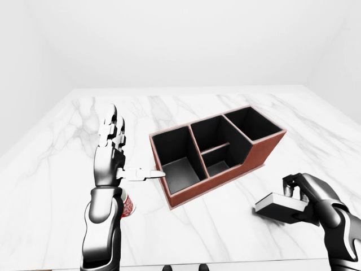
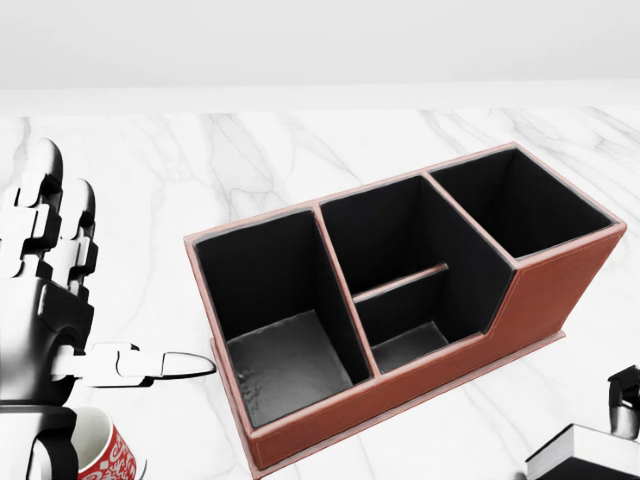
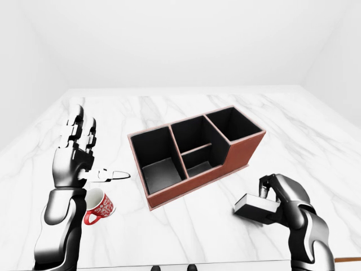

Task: Pick up the book and place it in the back compartment of the caddy.

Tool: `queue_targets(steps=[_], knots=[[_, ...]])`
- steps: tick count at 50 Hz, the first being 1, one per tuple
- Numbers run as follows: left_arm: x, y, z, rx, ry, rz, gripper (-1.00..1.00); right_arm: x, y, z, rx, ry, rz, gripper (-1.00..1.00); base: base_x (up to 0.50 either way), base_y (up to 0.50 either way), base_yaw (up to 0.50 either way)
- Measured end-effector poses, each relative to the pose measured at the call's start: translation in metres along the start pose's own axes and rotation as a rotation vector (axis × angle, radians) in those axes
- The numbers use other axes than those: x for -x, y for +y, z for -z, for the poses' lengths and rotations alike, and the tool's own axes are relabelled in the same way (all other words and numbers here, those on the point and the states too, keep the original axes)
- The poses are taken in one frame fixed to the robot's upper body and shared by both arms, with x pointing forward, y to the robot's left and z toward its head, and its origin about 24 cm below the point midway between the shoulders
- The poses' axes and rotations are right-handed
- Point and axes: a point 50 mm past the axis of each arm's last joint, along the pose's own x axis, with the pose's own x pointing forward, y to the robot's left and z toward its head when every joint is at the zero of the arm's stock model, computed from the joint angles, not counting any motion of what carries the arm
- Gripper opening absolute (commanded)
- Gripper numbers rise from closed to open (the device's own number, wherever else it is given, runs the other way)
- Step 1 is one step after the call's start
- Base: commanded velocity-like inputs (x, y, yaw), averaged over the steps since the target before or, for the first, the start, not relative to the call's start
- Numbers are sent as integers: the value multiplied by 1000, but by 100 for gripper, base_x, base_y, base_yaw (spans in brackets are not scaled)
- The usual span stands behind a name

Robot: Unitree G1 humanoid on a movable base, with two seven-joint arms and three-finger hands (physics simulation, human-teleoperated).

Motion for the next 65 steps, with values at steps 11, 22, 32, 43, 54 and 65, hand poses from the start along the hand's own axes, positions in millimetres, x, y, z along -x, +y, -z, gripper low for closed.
queue_targets(steps=[11, 22, 32, 43, 54, 65], knots=[[0, 0, 0, 0, 2, 0, 100, 6, -17, -16, -6, -62, 35, -100, 0, 0, 0], [1, 0, 1, 0, 5, 0, 100, 11, -38, -40, 17, -154, 72, -100, 0, 0, 0], [1, 0, 1, 0, 7, 1, 100, 14, -56, -65, 68, -242, 97, -100, 0, 0, 0], [1, -1, 2, -1, 8, 2, 100, 18, -72, -91, 120, -323, 120, -100, 0, 0, 0], [1, -1, 2, 0, 11, 3, 100, 20, -84, -112, 140, -379, 151, -100, 0, 0, 0], [1, -1, 2, 0, 11, 3, 100, 20, -95, -128, 141, -419, 192, -100, 0, 0, 0]])
